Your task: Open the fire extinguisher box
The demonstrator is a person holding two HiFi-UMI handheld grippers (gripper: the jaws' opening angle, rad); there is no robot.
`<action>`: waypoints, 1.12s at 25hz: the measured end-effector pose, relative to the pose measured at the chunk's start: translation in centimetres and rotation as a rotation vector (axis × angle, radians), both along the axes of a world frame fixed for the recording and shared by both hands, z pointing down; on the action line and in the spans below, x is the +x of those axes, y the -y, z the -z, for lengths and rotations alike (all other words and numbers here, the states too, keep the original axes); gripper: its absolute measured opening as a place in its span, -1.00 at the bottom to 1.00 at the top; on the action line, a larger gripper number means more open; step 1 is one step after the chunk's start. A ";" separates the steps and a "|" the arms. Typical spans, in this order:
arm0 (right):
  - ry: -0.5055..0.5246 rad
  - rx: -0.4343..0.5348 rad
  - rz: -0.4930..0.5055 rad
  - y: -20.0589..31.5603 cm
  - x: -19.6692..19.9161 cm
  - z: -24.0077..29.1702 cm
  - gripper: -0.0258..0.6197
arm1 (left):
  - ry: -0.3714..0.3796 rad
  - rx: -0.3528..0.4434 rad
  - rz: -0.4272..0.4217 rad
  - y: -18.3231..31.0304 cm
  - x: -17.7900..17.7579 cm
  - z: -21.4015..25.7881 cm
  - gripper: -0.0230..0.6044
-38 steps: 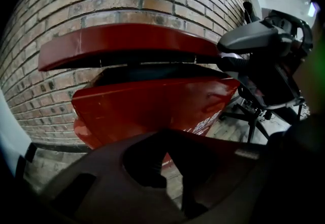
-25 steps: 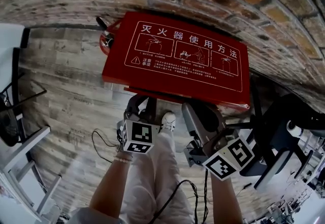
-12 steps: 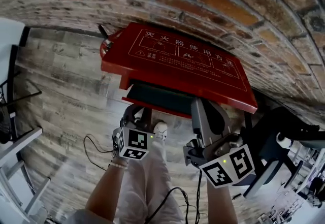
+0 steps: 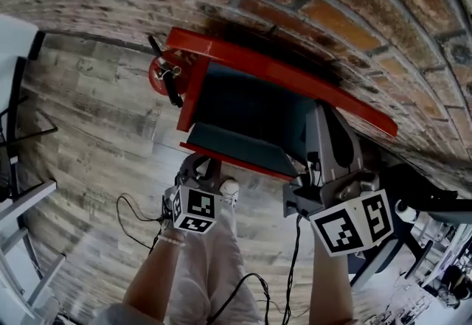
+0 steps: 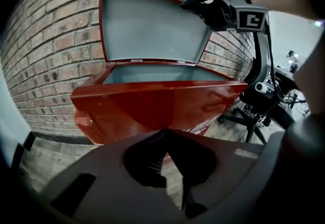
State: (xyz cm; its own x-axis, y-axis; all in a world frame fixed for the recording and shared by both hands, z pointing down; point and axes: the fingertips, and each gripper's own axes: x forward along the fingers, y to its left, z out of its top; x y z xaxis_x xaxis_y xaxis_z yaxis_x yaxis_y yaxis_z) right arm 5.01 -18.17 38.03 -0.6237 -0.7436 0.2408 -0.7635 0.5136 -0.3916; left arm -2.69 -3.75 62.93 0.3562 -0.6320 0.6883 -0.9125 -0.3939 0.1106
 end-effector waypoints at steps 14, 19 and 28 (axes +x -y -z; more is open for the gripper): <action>-0.128 0.085 -0.029 5.7 0.8 1.2 -0.94 | -0.011 0.005 0.006 0.0 0.0 0.1 -0.93; -0.126 0.058 0.013 5.2 0.0 0.4 -0.94 | -0.011 0.007 0.001 0.1 0.0 0.0 -0.93; -0.186 -0.187 0.239 -4.9 -1.6 -7.5 -0.70 | -0.006 -0.003 -0.023 -0.6 -0.1 0.0 -0.93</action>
